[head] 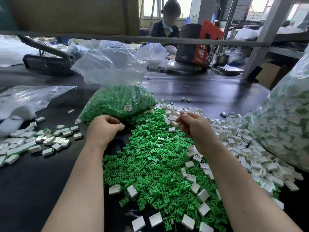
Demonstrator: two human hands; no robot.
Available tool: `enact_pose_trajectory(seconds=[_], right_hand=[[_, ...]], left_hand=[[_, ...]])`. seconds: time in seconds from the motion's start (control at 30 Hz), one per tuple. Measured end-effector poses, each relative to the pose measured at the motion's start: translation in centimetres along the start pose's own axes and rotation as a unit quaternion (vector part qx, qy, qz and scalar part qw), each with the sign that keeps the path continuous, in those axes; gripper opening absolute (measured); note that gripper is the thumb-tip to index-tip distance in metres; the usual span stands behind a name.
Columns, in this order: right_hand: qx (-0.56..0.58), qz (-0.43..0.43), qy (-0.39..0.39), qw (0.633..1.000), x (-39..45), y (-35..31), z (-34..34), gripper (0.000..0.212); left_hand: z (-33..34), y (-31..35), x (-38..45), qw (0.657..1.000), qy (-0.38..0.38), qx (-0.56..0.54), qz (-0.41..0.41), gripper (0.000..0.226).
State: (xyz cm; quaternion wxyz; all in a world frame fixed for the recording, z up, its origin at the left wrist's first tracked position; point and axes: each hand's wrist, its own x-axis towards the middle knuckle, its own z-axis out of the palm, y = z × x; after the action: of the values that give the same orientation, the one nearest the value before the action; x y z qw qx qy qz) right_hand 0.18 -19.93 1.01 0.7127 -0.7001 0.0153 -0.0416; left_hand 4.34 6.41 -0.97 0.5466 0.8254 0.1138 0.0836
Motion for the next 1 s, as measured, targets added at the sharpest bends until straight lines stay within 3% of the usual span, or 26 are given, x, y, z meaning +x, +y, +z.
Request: enact_pose_trajectory(seconds=[0.13, 0.2, 0.37, 0.47, 0.6, 0.67, 0.87, 1.0], right_hand=[[-0.043, -0.011, 0.064, 0.997, 0.1, -0.3, -0.7, 0.028], [-0.070, -0.024, 0.100, 0.992, 0.2, -0.3, -1.0, 0.029], [-0.261, -0.071, 0.125, 0.954, 0.5, 0.3, -2.4, 0.016], [-0.418, -0.086, 0.122, 0.896, 0.7, 0.9, -2.8, 0.009], [-0.576, -0.074, 0.095, 0.808, 0.8, 2.1, -2.2, 0.023], [-0.612, -0.069, 0.095, 0.782, 0.8, 2.6, -2.1, 0.027], [-0.597, -0.097, 0.107, 0.789, 0.8, 2.7, -2.4, 0.013], [-0.437, -0.123, 0.073, 0.888, 0.8, 1.9, -2.3, 0.011]], left_hand=[[-2.2, -1.9, 0.3, 0.973, 0.110, 0.196, -0.047, 0.012], [-2.9, -1.9, 0.1, 0.950, 0.155, 0.262, -0.076, 0.023], [-2.8, -1.0, -0.8, 0.903, 0.189, 0.369, -0.114, 0.041], [-1.8, 0.2, -1.1, 0.917, 0.181, 0.351, -0.061, 0.035], [0.4, 2.5, -1.9, 0.960, 0.121, 0.246, 0.064, 0.009], [1.7, 3.6, -2.4, 0.972, 0.080, 0.200, 0.095, 0.009], [5.1, 5.1, -3.9, 0.986, -0.073, 0.077, 0.129, 0.011], [6.5, 5.8, -4.9, 0.983, -0.159, 0.001, 0.095, 0.002]])
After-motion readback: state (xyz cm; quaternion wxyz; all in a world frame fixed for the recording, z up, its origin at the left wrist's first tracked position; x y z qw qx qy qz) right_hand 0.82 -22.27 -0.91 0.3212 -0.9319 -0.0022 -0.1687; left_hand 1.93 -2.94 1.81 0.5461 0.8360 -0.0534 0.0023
